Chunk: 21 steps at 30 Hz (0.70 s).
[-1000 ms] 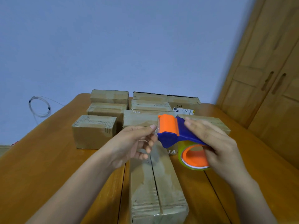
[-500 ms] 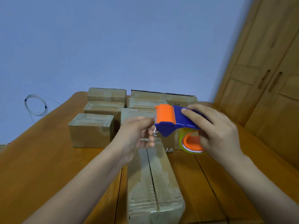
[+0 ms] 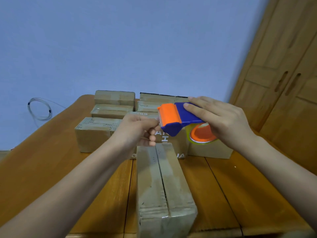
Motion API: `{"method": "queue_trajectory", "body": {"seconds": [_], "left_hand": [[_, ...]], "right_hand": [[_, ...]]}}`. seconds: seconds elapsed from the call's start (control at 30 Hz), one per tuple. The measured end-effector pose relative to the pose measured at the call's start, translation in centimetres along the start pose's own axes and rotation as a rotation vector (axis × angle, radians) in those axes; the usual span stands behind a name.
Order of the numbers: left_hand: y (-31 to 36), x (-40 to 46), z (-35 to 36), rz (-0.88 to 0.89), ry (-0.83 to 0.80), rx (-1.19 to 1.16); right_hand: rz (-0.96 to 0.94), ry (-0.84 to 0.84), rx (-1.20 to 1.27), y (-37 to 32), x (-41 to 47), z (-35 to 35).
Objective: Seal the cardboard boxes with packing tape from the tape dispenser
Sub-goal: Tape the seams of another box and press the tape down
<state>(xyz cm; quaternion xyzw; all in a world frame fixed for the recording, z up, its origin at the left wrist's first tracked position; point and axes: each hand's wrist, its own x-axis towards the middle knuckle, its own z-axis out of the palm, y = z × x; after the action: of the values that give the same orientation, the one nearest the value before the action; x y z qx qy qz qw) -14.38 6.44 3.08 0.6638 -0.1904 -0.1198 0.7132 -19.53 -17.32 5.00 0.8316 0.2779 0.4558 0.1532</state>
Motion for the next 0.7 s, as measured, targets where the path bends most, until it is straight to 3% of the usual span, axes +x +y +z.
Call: {"method": "queue_trajectory", "body": {"seconds": [0.27, 0.43, 0.7], "left_hand": [[-1.1, 0.7, -2.4, -0.023, -0.031, 0.113], [-2.5, 0.4, -7.1, -0.004, 0.102, 0.19], [-4.7, 0.2, -8.2, -0.056, 0.012, 0.112]], "right_hand": [[-0.025, -0.084, 0.037, 0.9, -1.2, 1.5], [0.056, -0.13, -0.052, 3.7, -4.9, 1.4], [0.06, -0.136, -0.052, 4.6, -7.2, 2.5]]}}
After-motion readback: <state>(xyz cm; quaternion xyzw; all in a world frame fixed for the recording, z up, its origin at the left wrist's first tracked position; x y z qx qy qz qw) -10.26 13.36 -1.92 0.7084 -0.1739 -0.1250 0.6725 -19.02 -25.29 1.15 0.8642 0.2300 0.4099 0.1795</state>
